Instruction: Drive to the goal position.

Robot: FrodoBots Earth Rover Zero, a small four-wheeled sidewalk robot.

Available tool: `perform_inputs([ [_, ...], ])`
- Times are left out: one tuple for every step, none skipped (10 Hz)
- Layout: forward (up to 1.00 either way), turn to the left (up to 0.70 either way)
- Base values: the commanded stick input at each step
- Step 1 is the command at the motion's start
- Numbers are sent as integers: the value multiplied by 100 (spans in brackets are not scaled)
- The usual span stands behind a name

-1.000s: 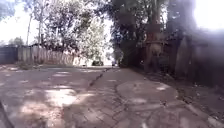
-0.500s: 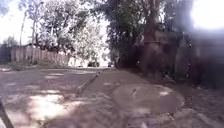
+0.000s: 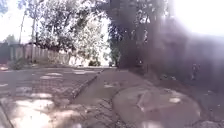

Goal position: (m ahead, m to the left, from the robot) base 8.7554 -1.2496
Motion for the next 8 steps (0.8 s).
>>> perform_inputs([
  [68,0],
  [68,0],
  [68,0],
  [68,0],
  [68,0],
  [68,0],
  [68,0],
  [68,0],
])
